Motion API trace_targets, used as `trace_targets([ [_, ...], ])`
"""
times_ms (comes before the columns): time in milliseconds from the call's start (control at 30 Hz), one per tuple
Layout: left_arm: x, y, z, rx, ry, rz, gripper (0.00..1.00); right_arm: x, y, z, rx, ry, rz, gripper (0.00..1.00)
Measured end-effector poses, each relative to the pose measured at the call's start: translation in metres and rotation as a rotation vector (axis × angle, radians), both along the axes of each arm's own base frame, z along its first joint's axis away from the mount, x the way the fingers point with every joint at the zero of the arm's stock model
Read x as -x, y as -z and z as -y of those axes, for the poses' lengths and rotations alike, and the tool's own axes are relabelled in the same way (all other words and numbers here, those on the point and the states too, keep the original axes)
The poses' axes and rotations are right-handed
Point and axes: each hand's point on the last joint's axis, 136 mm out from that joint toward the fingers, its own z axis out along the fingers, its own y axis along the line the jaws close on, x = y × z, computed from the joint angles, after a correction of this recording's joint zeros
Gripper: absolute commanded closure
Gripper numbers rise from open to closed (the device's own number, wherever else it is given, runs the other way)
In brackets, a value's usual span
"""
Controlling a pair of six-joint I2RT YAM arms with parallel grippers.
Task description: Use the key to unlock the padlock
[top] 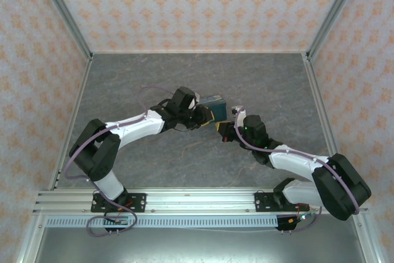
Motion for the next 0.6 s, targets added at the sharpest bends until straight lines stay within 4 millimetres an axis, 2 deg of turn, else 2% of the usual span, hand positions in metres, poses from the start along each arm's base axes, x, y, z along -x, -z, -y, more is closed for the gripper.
trace_targets([
  [333, -0.0001, 0.0000, 0.0000, 0.000, 0.000, 0.000, 0.78, 0.0003, -0.0086, 0.0010, -0.016, 0.005, 0.020, 1.00],
  [600, 0.0001, 0.0003, -0.0001, 0.000, 0.000, 0.000, 0.79, 0.0004, -0.0079, 0.0016, -0.019, 0.010, 0.015, 1.00],
])
